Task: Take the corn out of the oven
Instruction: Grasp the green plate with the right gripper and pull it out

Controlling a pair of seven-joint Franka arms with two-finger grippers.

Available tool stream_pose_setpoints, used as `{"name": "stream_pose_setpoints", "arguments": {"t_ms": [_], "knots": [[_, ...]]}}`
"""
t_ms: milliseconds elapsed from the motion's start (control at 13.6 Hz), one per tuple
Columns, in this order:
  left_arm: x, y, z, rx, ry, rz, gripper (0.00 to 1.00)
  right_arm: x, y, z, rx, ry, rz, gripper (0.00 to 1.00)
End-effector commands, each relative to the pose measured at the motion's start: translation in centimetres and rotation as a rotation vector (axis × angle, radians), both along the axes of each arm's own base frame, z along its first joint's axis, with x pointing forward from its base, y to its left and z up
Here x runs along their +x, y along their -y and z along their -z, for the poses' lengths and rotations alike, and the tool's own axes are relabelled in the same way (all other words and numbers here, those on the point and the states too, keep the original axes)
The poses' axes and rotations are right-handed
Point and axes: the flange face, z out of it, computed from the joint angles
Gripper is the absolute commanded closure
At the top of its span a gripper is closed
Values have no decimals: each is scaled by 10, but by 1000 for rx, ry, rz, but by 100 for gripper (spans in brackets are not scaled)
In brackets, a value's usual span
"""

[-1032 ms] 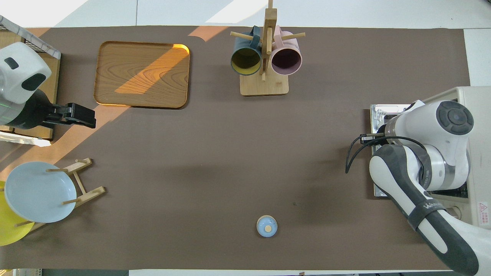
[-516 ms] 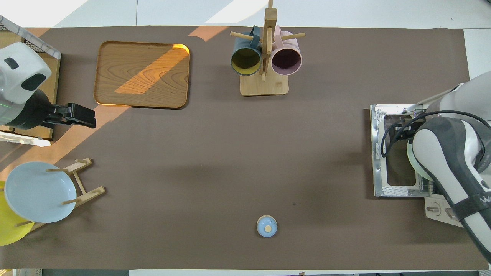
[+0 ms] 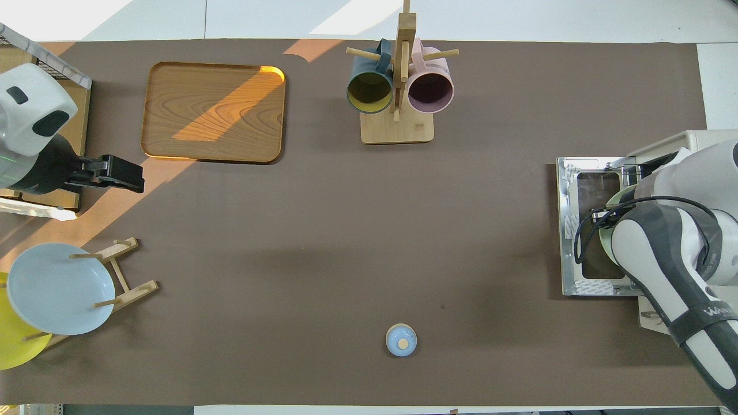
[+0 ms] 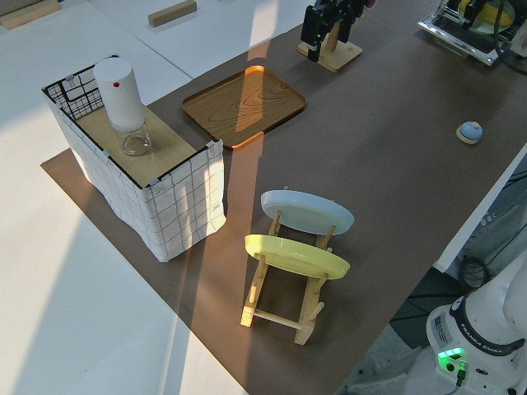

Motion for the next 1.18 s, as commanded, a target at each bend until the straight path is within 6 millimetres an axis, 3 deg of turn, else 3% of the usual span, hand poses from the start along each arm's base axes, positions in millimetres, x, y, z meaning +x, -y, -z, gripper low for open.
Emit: {"name": "stream_pose_setpoints", "arguments": {"t_ms": [0, 74, 295, 368, 442, 516, 589, 663, 884, 1032, 1105], "knots": [[-8, -4, -2, 16, 18, 2, 0, 10, -62, -21, -56, 15, -82, 100], [-8, -4, -2, 16, 18, 2, 0, 19, -105, -29, -73, 6, -58, 100], [-8, -4, -2, 17, 15, 2, 0, 35, -202, -57, -102, 9, -7, 100], [-8, -4, -2, 17, 15, 2, 0, 36, -243, -60, -111, 11, 24, 100], [-8, -4, -2, 16, 18, 2, 0, 41, -291, -54, -135, 6, 66, 100], [-8, -4, -2, 16, 18, 2, 0, 47, -354, -39, -168, 3, 112, 100], [-8, -4, -2, 17, 16, 2, 0, 54, -402, -22, -175, 13, 164, 100], [-8, -4, -2, 17, 16, 2, 0, 58, -422, -1, -187, 23, 210, 100], [-8, -4, -2, 17, 16, 1, 0, 42, -464, 39, -175, 38, 226, 100], [-8, -4, -2, 16, 18, 2, 0, 0, -527, 92, -193, 58, 216, 100], [-8, -4, -2, 16, 18, 2, 0, -2, -540, 98, -142, 98, 254, 100]]}}
